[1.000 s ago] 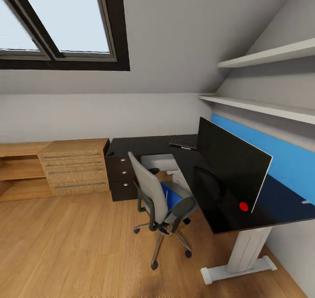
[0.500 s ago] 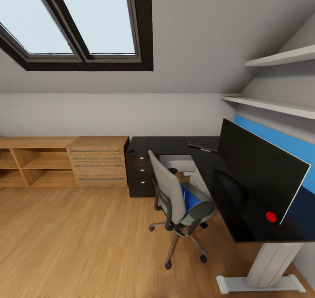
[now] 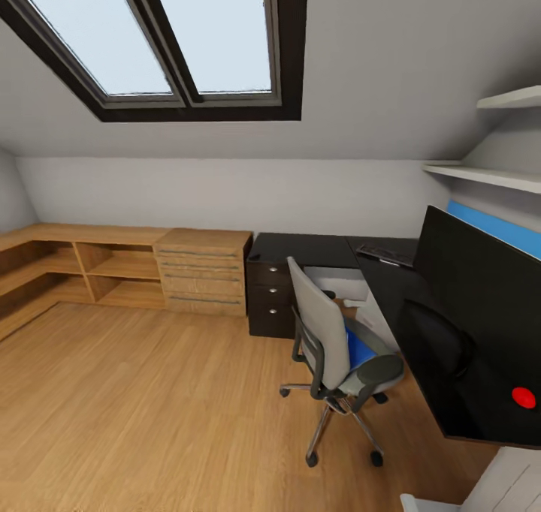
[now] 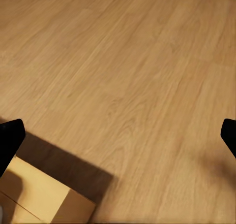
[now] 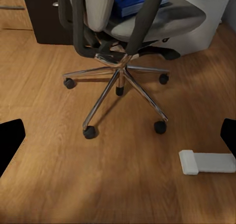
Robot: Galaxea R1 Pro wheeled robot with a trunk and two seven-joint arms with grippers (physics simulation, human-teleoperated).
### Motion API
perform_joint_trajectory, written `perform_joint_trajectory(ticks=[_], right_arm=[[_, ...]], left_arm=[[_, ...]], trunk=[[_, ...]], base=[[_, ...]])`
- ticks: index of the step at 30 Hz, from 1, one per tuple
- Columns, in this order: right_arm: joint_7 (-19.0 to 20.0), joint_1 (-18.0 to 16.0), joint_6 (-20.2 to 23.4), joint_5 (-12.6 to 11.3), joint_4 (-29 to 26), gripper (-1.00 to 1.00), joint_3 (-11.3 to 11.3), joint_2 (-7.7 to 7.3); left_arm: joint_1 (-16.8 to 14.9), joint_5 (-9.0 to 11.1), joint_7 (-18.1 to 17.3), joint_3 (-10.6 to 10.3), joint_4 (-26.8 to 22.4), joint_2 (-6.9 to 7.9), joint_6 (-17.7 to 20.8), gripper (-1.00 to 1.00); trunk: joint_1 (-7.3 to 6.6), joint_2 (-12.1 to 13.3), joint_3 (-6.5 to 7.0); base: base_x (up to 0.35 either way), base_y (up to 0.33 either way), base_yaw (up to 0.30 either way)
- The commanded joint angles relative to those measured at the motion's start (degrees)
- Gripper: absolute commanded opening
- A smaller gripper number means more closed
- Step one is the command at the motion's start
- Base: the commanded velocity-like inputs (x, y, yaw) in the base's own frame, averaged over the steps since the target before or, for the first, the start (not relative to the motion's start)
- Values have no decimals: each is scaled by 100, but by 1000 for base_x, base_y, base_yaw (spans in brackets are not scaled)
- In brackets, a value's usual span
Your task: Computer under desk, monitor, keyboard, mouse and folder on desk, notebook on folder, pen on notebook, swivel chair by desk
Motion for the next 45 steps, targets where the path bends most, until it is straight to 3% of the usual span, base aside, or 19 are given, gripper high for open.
perform_joint_trajectory(ticks=[1,7,8,9,11,15,24,33,35,36,37,39,42,43,44,45], right_arm=[[-8,-2,-14,8,0,100,-12,2],[-5,-2,0,0,0,100,-20,-1],[-3,-2,1,-1,0,100,-18,-2],[2,-2,1,-1,0,100,-16,-1],[3,-2,-4,1,-6,100,-14,-1],[2,-2,-4,7,-3,100,-15,-18],[18,-2,86,12,442,100,3,7],[12,-2,100,16,480,100,-11,-20],[16,-2,110,17,482,100,-10,-10],[17,-2,111,20,483,100,-8,-6],[18,-2,110,71,479,100,3,-14],[16,-2,108,87,474,100,3,-19],[-20,-12,267,72,-367,100,-7,70],[-28,-23,360,70,-560,100,-8,84],[-207,-779,3226,55,-2438,100,-19,285],[-220,-1000,3660,57,-2538,100,-20,322]], left_arm=[[-3,55,3,-45,0,-1,-14,100],[-3,54,-3,-53,-119,-25,49,100],[-1,54,5,-53,-211,-31,208,100],[-2,63,13,-44,-621,-31,714,100],[0,72,29,-9,-1107,-28,1302,100],[-1,72,35,28,-1327,-28,1715,100],[-1,64,41,35,-1284,-119,1860,100],[0,63,26,1,-1247,-157,1920,100],[1,63,27,-1,-1430,-208,2190,100],[-1,60,31,-1,-1581,-251,2438,100],[-1,55,51,-8,-2174,-338,3624,100],[-2,55,53,-9,-2492,-353,3959,100],[-17,54,58,-10,-3958,-466,5590,100],[-24,53,59,-10,-4200,-498,5862,100],[-694,35,219,-12,-5796,-808,7520,100],[-851,38,239,-11,-5867,-808,7678,100]], trunk=[[23,-46,-25],[155,-286,-133],[177,-327,-151],[199,-367,-169],[243,-447,-204],[331,-607,-269],[528,-968,-419],[726,-1329,-580],[770,-1409,-616],[792,-1450,-634],[814,-1490,-652],[858,-1570,-688],[924,-1690,-742],[945,-1730,-760],[967,-1770,-778],[989,-1811,-796]], base=[[0,0,171],[0,0,64],[0,0,18],[0,0,-8],[0,0,-54],[0,0,-147],[0,0,-106],[0,0,-4],[0,0,0],[0,0,0],[0,0,-27],[0,0,-16],[0,0,-7],[0,0,-4],[0,0,0],[0,0,0]])
